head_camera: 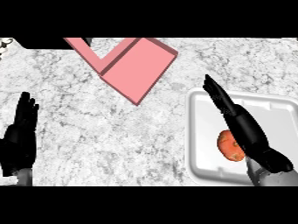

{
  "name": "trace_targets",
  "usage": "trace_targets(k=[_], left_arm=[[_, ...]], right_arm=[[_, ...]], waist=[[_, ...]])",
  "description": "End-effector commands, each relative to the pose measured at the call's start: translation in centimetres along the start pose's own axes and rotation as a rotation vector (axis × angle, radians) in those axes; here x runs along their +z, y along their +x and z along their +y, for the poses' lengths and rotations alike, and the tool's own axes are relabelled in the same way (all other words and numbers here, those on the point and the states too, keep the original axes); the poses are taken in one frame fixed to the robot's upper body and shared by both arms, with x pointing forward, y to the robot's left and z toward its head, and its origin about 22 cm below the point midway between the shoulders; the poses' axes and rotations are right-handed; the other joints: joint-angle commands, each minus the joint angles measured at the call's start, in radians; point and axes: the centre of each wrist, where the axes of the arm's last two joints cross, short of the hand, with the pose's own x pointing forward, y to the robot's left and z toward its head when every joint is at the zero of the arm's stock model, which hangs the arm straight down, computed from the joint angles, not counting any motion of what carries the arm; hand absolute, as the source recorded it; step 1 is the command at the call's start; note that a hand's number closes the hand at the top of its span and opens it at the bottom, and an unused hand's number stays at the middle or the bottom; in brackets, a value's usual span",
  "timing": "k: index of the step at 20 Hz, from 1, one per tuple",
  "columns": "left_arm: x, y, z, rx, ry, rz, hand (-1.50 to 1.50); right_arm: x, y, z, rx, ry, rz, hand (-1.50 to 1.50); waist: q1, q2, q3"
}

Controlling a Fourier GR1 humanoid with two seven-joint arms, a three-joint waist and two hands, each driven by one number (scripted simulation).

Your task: Pick the squash from the tray and place it in the cardboard box

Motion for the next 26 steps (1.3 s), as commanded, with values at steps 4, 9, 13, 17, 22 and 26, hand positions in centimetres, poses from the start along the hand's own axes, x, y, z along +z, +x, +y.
trace_targets(k=[4, 9, 13, 17, 22, 26], left_arm=[[-1.9, -0.3, 6.1, -0.291, -0.009, 0.012, 0.0], [-1.8, -1.6, 5.9, -0.386, -0.034, 0.071, 0.0], [-3.5, -1.6, 7.0, -0.399, -0.07, 0.07, 0.0], [-4.3, -1.3, 6.6, -0.404, -0.091, 0.063, 0.0], [-5.2, -0.9, 5.5, -0.412, -0.097, 0.06, 0.0], [-5.3, -1.0, 5.4, -0.407, -0.111, 0.069, 0.0]], right_arm=[[3.7, -3.4, -5.5, -0.202, 0.06, 0.08, -1.5], [3.3, 0.6, -10.1, 0.516, 0.376, 0.051, -1.5], [10.5, -7.8, -11.2, 0.036, 0.159, 0.011, -1.5], [11.0, -9.5, -14.5, -0.046, 0.219, -0.096, -1.5], [8.9, -7.2, -18.3, 0.311, 0.339, -0.102, -1.5], [6.3, -5.1, -20.2, 0.53, 0.504, 0.015, -1.5]], waist=[[-0.004, -0.01, 0.007], [-0.028, -0.013, 0.007], [-0.011, 0.0, 0.01], [0.012, -0.004, 0.008], [0.004, -0.012, 0.006], [0.018, -0.011, 0.005]])
